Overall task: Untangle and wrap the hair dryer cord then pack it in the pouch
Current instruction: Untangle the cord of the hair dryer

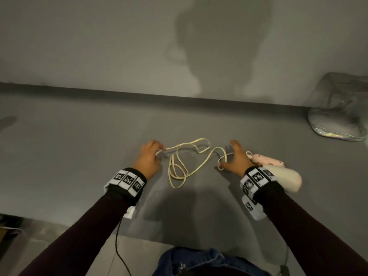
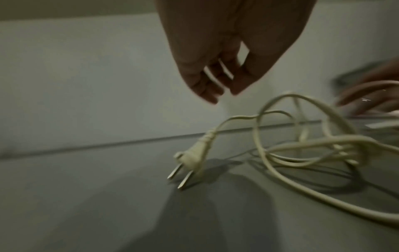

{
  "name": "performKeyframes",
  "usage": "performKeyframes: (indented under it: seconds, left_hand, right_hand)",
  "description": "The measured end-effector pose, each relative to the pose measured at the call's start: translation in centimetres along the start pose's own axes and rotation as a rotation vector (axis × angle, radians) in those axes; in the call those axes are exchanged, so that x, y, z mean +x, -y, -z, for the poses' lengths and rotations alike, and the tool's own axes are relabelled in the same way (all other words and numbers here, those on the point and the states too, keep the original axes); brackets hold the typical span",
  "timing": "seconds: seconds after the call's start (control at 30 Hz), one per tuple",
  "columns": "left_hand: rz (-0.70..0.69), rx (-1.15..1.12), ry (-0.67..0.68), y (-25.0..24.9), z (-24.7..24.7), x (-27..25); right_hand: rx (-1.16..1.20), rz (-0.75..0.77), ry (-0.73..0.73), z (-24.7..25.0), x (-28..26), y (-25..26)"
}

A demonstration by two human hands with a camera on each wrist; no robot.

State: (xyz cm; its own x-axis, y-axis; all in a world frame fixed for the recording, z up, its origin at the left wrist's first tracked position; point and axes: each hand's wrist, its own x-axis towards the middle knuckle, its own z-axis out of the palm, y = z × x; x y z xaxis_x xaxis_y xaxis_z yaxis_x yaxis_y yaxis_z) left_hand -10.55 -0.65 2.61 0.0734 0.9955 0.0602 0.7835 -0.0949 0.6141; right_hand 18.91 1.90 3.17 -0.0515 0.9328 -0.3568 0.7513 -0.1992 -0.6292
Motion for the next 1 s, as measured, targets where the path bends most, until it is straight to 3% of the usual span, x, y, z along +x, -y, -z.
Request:
performKeyframes:
  seconds: [0.07, 0.2, 0.33, 0.43, 0.5, 0.57, 0.63, 0.67, 0.8, 0.83, 0.93, 1.0]
  left_hand:
    - [-0.106, -0.021, 0.126, -1.2, -1.5, 0.4]
    - [-0.180, 0.078, 0.525, -1.3, -4.3, 1.9]
    - [-0.046, 0.251, 0.705, -0.4, -4.1, 3.3]
    - [-0.100, 0.505, 0.816, -1.2, -3.0, 4.2]
    - [-0.043, 0.569, 0.804, -1.8, -3.5, 4.3]
    - [0.025, 0.493, 0.731, -2.1, -4.1, 3.9]
    - [0.051, 0.361, 0.580, -1.8, -3.9, 4.0]
    - [0.069, 0.261, 0.449, -1.6, -3.3, 4.5]
    - [0.512, -0.627, -0.131, 1.4, 2.7, 6.7]
    - [0.577, -0.691, -0.223, 3.2, 4.1, 6.7]
    - [0.690, -0.332, -0.171, 6.7, 6.7, 5.7]
    - [0.701, -0.123, -0.023, 8.1, 7.1, 5.1]
  right_hand:
    - [-0.035, -0.062, 0.100, -0.6, 1.8, -0.4]
    - [-0.432, -0.013, 0.229, -1.5, 4.2, -3.3]
    - [-0.492, 0.157, 0.179, -2.1, 1.2, -3.1]
    - [-0.431, 0.236, 0.099, -3.0, 0.5, -2.1]
    - [-0.382, 0.261, 0.065, -3.8, 1.1, -1.3]
    - [-0.342, 0.218, 0.112, -4.3, 1.5, -0.7]
    - [-0.266, 0.195, 0.086, -3.8, 1.4, -0.5]
    - [-0.217, 0.183, 0.049, -3.1, 1.1, -0.6]
    - [0.166, 0.047, -0.157, 1.0, 1.6, -2.9]
    - [0.239, 0.013, -0.231, 2.0, 1.8, -3.3]
    - [0.600, -0.076, -0.319, 4.3, 1.7, -3.1]
    - [0.931, -0.062, -0.277, 5.3, 1.4, -2.1]
